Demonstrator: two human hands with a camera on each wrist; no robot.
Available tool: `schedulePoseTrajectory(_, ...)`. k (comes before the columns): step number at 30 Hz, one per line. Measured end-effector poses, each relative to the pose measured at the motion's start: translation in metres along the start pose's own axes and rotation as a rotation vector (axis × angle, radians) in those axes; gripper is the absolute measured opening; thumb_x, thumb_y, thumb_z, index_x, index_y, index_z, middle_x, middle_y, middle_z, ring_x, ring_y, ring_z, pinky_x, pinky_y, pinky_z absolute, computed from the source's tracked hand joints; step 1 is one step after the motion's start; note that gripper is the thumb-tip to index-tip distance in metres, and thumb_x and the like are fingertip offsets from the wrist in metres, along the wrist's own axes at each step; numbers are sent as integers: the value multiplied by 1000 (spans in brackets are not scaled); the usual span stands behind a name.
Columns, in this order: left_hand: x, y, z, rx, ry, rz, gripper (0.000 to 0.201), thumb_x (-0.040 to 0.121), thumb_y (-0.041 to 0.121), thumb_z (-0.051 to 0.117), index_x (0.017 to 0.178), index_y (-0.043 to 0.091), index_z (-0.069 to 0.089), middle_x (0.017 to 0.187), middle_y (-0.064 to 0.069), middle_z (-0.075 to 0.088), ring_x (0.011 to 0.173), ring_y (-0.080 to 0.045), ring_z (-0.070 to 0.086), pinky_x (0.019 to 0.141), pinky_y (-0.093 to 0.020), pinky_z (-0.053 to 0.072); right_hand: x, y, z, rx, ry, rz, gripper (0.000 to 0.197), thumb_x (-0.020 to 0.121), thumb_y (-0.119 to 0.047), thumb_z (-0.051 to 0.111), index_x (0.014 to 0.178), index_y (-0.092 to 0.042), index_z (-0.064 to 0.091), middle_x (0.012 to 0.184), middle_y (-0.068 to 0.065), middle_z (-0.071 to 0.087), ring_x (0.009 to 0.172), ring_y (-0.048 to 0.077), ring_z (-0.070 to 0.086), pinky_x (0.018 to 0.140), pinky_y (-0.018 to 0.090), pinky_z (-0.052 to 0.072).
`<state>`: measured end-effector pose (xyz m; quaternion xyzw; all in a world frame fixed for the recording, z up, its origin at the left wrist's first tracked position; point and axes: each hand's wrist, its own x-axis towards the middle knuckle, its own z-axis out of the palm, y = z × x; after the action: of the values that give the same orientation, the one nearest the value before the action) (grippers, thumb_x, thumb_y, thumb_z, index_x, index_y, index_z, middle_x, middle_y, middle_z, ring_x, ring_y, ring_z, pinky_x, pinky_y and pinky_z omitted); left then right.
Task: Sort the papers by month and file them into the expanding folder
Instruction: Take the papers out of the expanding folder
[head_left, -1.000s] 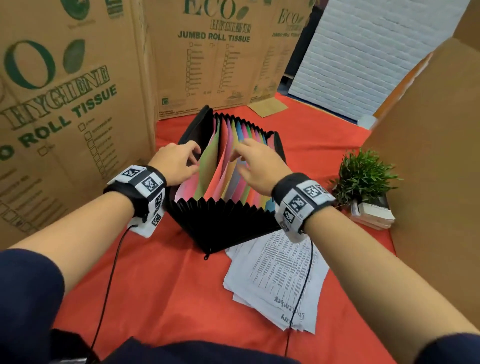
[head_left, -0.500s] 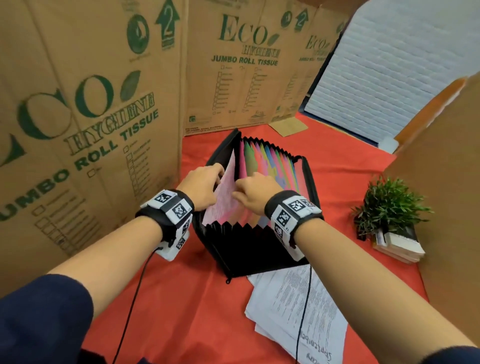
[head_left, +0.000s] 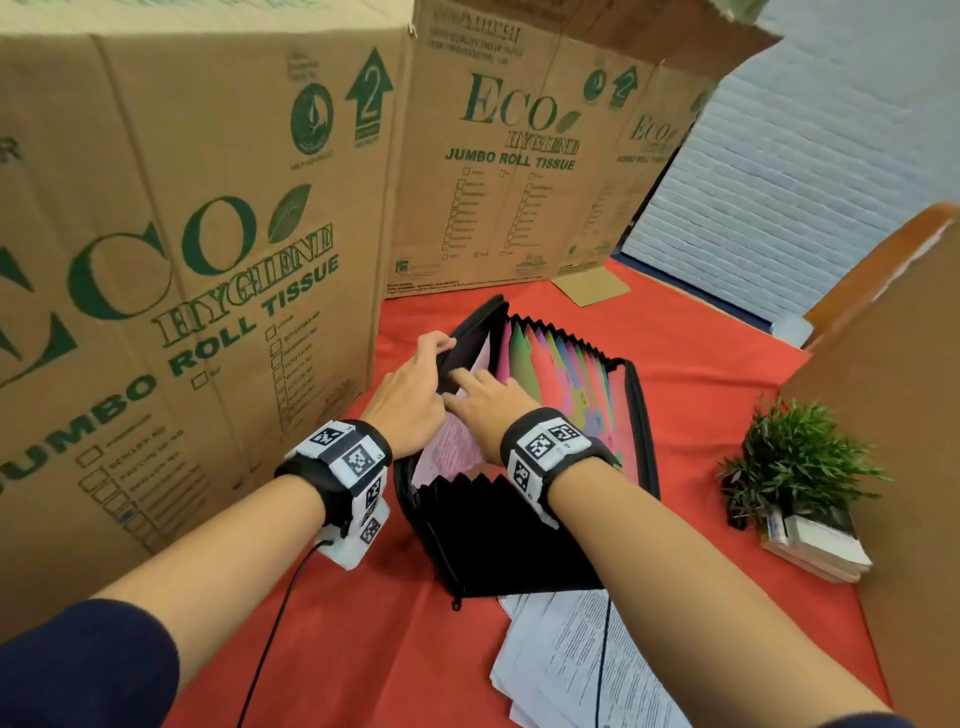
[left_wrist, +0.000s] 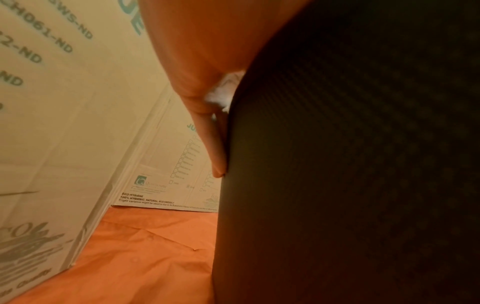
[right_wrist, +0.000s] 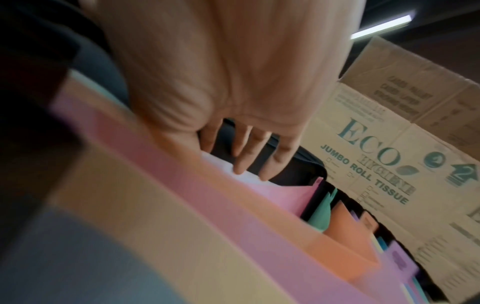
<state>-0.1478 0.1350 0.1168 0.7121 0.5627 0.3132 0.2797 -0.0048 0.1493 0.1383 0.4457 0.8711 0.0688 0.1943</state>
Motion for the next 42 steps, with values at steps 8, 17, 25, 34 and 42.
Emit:
schedulePoseTrajectory(8, -5, 0, -3, -33, -22, 14, 73, 78, -7, 39, 140, 28, 25, 150, 2, 41, 127, -32, 48, 101, -41, 41, 1, 8, -4, 150, -150, 0, 19, 88, -5, 53, 98, -14, 65, 94, 11, 62, 92, 33, 63, 72, 34, 48)
schedulePoseTrajectory(17, -2, -1, -1, 39, 39, -90, 69, 83, -7, 42, 145, 19, 25, 138, -15, 46, 116, -39, 52, 96, -42, 42, -54, 88, -42, 687, 760, 341, 34, 86, -32, 66, 66, -8, 52, 59, 6, 51, 64, 28, 44, 57, 37, 31)
schedulePoseTrajectory(25, 4, -22, -13, 125, -65, -285, 37, 82, 2, 48, 116, 15, 47, 90, -17, 61, 84, -38, 59, 74, -39, 49, -109, 141, -49, 1056, 1188, 573, 25, 86, -44, 62, 88, -19, 66, 87, 6, 72, 83, 29, 67, 73, 47, 55)
schedulePoseTrajectory(34, 36, 16, -58, 160, 69, -142, 56, 76, -3, 43, 119, 27, 63, 109, -12, 69, 103, -36, 61, 88, -38, 50, -157, 160, 5, 1110, 1248, 815, 8, 95, -22, 57, 100, -20, 62, 87, 0, 65, 76, 8, 61, 71, 23, 50)
schedulePoseTrajectory(42, 25, 62, -32, 704, 27, -21, 46, 85, 5, 48, 127, 22, 59, 114, -20, 63, 104, -41, 61, 81, -42, 50, -233, 161, 131, 1164, 1010, 1184, 29, 90, -34, 55, 110, -15, 61, 113, 15, 67, 104, 34, 63, 92, 56, 49)
